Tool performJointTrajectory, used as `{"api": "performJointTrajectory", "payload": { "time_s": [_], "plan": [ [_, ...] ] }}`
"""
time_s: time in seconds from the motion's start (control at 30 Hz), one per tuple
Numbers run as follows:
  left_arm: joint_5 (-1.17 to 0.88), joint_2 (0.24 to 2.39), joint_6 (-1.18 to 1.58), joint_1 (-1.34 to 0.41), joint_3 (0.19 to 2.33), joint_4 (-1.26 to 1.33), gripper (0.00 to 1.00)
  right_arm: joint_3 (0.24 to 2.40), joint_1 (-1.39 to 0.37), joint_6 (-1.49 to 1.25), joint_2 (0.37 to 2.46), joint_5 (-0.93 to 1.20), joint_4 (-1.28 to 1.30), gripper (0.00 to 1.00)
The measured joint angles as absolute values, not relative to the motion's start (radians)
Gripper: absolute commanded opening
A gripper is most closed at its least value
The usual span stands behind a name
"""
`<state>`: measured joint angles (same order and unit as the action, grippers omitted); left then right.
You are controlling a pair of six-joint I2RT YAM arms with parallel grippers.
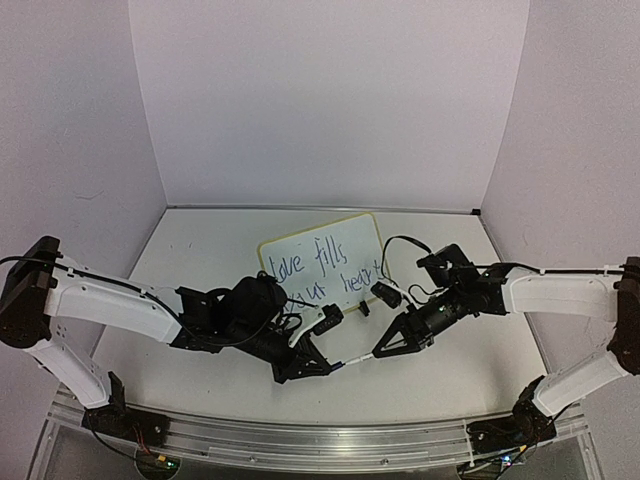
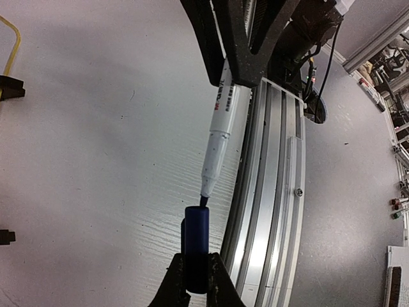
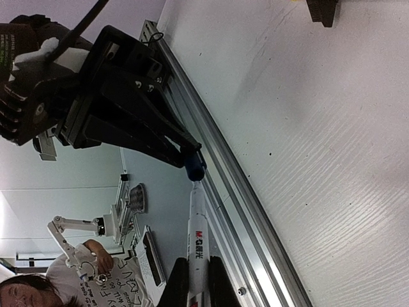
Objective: Write a sentence on the whiteboard
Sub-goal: Insert the whiteboard marker without the cap into the pen cap.
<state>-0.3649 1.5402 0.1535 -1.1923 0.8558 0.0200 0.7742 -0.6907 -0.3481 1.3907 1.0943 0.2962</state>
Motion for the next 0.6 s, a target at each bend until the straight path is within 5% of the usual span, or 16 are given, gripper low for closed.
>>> {"api": "performJointTrajectory", "payload": {
  "time_s": [0.6],
  "plan": [
    [-0.392, 1.536, 0.126, -1.192, 0.862, 0.001, 0.00, 0.774, -0.693, -0.341, 1.393, 1.126, 0.296, 0.00]
  ]
}}
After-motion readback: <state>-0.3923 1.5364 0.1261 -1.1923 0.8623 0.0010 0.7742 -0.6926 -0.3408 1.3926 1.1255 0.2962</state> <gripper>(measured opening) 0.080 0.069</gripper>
